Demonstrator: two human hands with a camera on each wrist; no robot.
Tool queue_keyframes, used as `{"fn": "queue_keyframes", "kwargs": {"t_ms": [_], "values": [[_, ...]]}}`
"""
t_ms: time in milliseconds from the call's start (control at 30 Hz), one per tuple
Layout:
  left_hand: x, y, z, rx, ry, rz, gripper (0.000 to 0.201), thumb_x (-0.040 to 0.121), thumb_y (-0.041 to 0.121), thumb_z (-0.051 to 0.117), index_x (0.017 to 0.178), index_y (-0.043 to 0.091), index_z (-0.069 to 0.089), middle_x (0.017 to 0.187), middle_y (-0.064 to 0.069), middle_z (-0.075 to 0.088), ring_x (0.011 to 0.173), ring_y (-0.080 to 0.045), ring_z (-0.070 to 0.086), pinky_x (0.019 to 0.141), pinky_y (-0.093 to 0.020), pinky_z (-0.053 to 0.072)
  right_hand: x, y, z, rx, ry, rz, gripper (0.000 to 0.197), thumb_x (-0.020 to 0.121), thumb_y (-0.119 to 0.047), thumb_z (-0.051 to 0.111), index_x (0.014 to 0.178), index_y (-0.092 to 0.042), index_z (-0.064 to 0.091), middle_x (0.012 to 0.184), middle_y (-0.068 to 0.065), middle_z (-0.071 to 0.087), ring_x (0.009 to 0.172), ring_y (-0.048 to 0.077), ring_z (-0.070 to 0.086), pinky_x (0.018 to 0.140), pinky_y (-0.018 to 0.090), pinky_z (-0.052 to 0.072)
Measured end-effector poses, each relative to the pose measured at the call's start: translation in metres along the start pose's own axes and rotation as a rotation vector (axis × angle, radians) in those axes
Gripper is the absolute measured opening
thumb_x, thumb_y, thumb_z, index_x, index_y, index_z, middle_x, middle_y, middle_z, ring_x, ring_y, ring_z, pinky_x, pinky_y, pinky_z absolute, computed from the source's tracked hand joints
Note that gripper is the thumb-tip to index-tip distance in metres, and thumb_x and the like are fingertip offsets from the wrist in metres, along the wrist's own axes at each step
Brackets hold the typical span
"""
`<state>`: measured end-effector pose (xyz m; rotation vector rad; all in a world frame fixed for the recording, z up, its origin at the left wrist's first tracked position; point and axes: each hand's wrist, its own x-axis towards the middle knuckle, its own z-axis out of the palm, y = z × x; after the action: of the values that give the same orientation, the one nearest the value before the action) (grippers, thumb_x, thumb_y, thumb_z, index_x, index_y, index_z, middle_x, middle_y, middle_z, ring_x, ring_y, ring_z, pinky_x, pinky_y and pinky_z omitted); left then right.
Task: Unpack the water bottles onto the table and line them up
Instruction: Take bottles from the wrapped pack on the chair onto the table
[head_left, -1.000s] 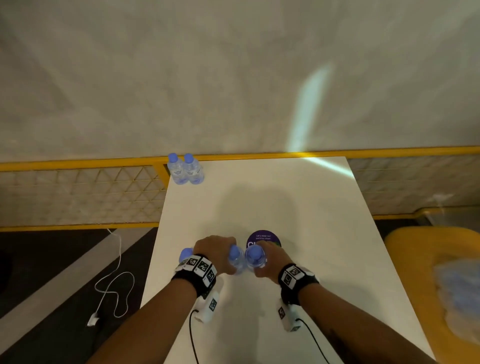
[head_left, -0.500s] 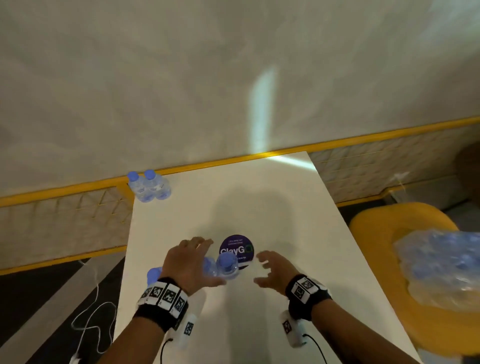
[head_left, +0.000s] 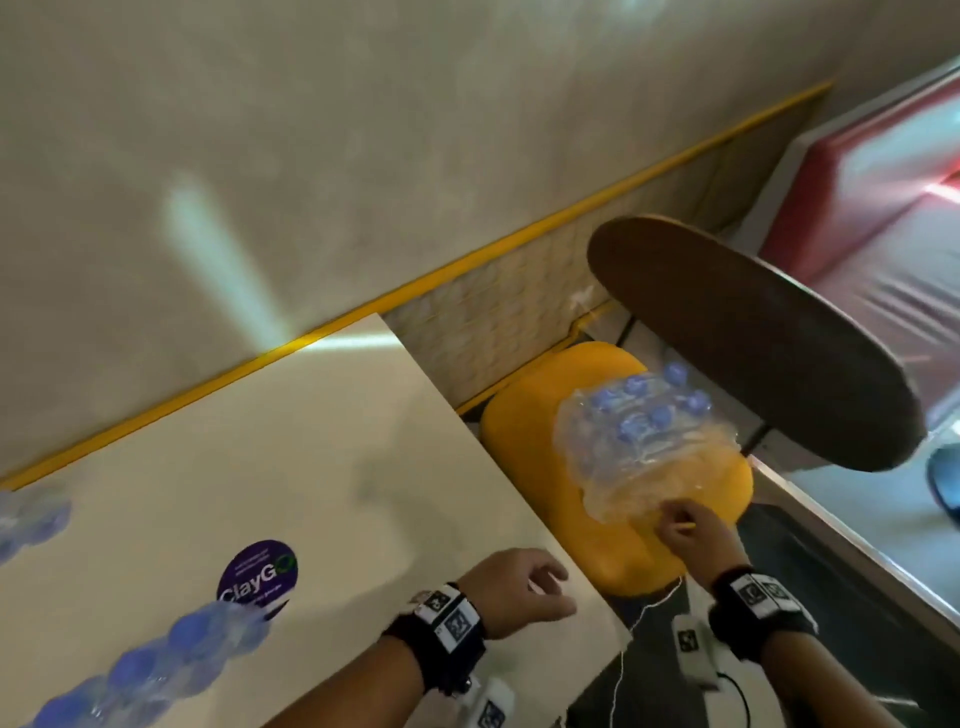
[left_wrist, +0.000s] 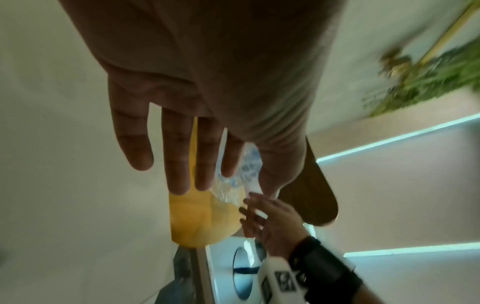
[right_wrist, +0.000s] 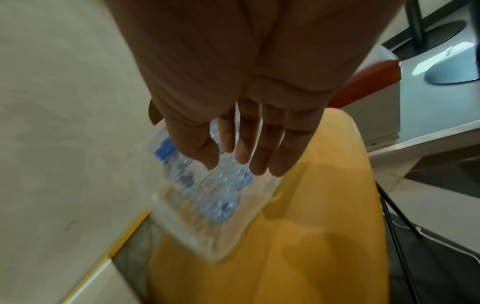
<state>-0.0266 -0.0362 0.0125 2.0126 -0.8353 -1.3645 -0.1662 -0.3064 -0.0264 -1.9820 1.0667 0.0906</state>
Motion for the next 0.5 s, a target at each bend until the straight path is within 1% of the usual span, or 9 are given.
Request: {"fn": "queue_keyframes", "kwargs": {"t_ms": [100,167,200,267,333,367,400,433,500], "values": [[0.061,0.039,0.028,0.052,-0.044,-0.023,0.077,0.080,0.054,0.076,0.147,0.036,0.043,0.140,0.005,0.059,0.121,-0.019,0.060,0.104,-0.045,0.050,0.031,0.011,-0.033,0.097,0.063,0.041,0.046,0.086,-0.021,0.072,0.126,-0.028,0.050,0.110,-0.001,0.059,0.092,0.017,0.061,0.072,0.029,0.048],[0.094,0.069,0.039,-0.015,-0.001,-0.019,0.088,0.085,0.043,0.076,0.156,0.038,0.025,0.150,0.006,0.048,0.131,-0.024,0.052,0.100,-0.040,0.046,0.055,0.010,-0.046,0.094,0.058,0.015,0.055,0.084,-0.021,0.073,0.130,-0.031,0.045,0.109,-0.002,0.058,0.093,0.018,0.061,0.077,0.035,0.053],[0.111,0.080,0.043,-0.081,0.054,-0.011,0.088,0.087,0.034,0.075,0.157,0.035,0.021,0.148,0.006,0.045,0.133,-0.025,0.049,0.096,-0.037,0.044,0.067,0.011,-0.049,0.074,0.048,-0.003,0.056,0.083,-0.022,0.074,0.129,-0.031,0.045,0.107,-0.002,0.059,0.092,0.019,0.062,0.080,0.039,0.055],[0.144,0.096,0.050,-0.202,0.245,-0.001,0.075,0.086,0.030,0.078,0.147,0.032,0.035,0.134,0.008,0.051,0.125,-0.025,0.056,0.093,-0.038,0.049,0.091,0.013,-0.049,-0.001,0.041,-0.017,0.050,0.079,-0.029,0.076,0.122,-0.023,0.050,0.104,0.000,0.061,0.090,0.022,0.064,0.081,0.043,0.056],[0.170,0.103,0.053,-0.214,0.421,-0.031,0.052,0.077,0.050,0.080,0.119,0.035,0.055,0.111,0.009,0.065,0.100,-0.021,0.067,0.085,-0.045,0.059,0.110,0.012,-0.045,-0.067,0.016,-0.023,0.038,0.075,-0.035,0.076,0.106,-0.018,0.060,0.097,0.001,0.065,0.088,0.022,0.065,0.076,0.038,0.054],[0.181,0.103,0.053,-0.199,0.459,-0.037,0.047,0.074,0.055,0.081,0.111,0.034,0.060,0.104,0.007,0.069,0.092,-0.020,0.068,0.082,-0.046,0.061,0.117,0.008,-0.043,-0.093,-0.007,-0.034,0.032,0.075,-0.035,0.076,0.100,-0.018,0.062,0.095,0.002,0.066,0.086,0.022,0.064,0.073,0.034,0.051],[0.186,0.108,0.052,-0.205,0.475,-0.038,0.042,0.077,0.051,0.081,0.109,0.033,0.063,0.104,0.005,0.070,0.091,-0.020,0.069,0.083,-0.046,0.061,0.125,0.007,-0.041,-0.119,-0.030,-0.062,0.031,0.076,-0.033,0.075,0.100,-0.019,0.063,0.095,0.003,0.067,0.086,0.021,0.063,0.072,0.033,0.049],[0.191,0.111,0.051,-0.207,0.488,-0.039,0.038,0.081,0.042,0.081,0.113,0.029,0.064,0.108,0.002,0.071,0.095,-0.022,0.069,0.086,-0.045,0.060,0.132,0.006,-0.039,-0.149,-0.047,-0.090,0.036,0.077,-0.033,0.075,0.107,-0.019,0.062,0.101,0.006,0.068,0.089,0.022,0.062,0.075,0.034,0.050],[0.200,0.113,0.048,-0.203,0.501,-0.054,0.035,0.091,0.032,0.073,0.123,0.024,0.062,0.117,-0.003,0.070,0.102,-0.026,0.068,0.090,-0.044,0.058,0.138,0.001,-0.037,-0.219,-0.052,-0.121,0.054,0.077,-0.036,0.076,0.125,-0.021,0.056,0.120,0.009,0.065,0.104,0.026,0.061,0.090,0.041,0.051]]}}
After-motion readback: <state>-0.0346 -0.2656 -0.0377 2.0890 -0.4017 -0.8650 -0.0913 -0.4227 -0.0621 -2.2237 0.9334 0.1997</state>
